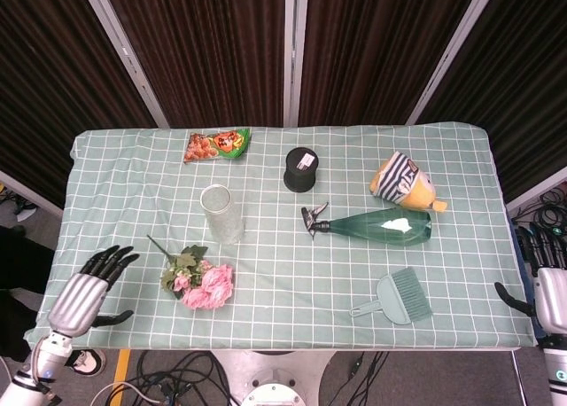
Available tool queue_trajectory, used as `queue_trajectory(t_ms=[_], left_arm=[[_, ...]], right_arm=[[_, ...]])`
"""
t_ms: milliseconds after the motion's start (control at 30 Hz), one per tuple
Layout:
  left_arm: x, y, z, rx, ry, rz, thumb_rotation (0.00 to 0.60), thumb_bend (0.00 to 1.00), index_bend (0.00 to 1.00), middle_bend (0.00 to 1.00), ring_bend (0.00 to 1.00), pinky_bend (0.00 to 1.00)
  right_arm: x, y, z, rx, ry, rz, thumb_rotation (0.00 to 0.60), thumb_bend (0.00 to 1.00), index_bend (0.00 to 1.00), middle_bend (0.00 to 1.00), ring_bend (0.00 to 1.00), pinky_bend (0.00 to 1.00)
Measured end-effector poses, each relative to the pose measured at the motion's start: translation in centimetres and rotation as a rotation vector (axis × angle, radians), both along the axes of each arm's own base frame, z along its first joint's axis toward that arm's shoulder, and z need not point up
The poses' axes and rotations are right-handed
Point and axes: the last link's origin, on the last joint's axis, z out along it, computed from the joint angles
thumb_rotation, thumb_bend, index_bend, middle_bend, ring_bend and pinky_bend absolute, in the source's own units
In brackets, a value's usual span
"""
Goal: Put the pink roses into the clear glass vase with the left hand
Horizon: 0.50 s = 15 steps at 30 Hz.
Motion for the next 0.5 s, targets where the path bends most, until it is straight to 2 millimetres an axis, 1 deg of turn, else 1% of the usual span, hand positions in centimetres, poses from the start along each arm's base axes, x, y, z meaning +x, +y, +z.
queue_trajectory(t_ms=[233,400,500], left_arm=[[2.5,1.0,-2.7,-0.110,0.012,-0.074,0.600,0.06,0.09,0.03,0.02,0.14],[4.1,1.7,-4.0,-0.148,0.008,-0.122,0.600,0.06,0.09,0.03,0.02,0.14],[4.7,2.1,-4.5,-0.172,0.011,-0.139,0.600,0.06,0.09,0.03,0.02,0.14]], right_arm=[[0.0,-0.3,0.2,0.001,-0.016,-0.007,0.600,0.12,0.00,0.00,0.00,0.00],[0.1,-0.3,0.2,0.005,-0.023,-0.006,0.600,0.12,0.00,0.00,0.00,0.00],[0.1,-0.4,0.2,0.011,-0.022,-0.010,0.600,0.12,0.00,0.00,0.00,0.00]])
